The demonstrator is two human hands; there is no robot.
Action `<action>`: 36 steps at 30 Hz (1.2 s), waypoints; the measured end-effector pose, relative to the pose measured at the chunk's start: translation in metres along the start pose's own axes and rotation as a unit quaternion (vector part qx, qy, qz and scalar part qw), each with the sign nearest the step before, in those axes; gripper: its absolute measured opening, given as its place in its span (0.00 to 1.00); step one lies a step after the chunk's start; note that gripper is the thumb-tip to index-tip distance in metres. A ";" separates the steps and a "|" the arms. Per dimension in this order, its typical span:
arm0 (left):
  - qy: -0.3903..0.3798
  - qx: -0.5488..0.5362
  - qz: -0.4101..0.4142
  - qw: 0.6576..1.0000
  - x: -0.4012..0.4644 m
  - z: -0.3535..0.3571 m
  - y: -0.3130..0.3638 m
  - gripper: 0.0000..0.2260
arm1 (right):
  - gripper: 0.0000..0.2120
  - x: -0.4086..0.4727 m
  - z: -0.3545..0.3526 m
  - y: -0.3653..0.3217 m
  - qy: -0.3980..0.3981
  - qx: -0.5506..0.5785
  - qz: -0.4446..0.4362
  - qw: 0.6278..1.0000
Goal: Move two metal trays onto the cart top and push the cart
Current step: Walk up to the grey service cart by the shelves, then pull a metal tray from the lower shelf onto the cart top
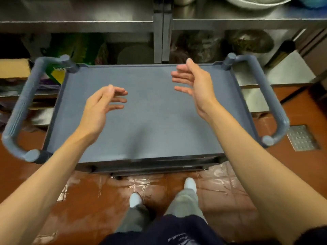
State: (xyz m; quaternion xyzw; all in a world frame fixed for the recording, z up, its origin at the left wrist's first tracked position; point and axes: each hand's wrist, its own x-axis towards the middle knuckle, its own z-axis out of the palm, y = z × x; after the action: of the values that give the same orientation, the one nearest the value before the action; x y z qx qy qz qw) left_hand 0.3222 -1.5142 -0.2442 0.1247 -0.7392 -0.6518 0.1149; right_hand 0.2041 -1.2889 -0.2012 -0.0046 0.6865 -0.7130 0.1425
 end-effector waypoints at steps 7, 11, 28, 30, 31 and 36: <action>-0.070 -0.020 -0.066 0.995 -0.043 -0.008 -0.030 0.14 | 0.15 -0.054 -0.002 0.043 0.028 0.000 0.031 0.999; -0.092 0.009 -0.075 0.993 -0.073 -0.007 -0.051 0.15 | 0.13 -0.076 -0.016 0.076 -0.015 -0.004 0.055 0.998; -0.299 0.267 -0.177 0.899 -0.106 0.013 -0.160 0.25 | 0.16 -0.094 -0.041 0.219 -0.346 -0.347 0.145 0.859; -0.315 0.286 -0.174 0.888 -0.101 0.016 -0.178 0.25 | 0.19 -0.086 -0.039 0.248 -0.354 -0.376 0.163 0.841; -0.327 0.299 -0.168 0.880 -0.099 0.017 -0.189 0.25 | 0.20 -0.082 -0.038 0.264 -0.352 -0.396 0.168 0.831; -0.343 0.387 -0.145 0.844 -0.086 0.031 -0.268 0.18 | 0.23 -0.047 -0.043 0.348 -0.308 -0.536 0.169 0.768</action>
State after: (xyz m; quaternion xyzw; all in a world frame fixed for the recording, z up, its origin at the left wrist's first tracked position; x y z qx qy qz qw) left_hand 0.4020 -1.4884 -0.5143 0.0334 -0.8971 -0.3235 -0.2990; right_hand 0.3085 -1.2426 -0.5363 -0.1838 0.8660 -0.1541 0.4387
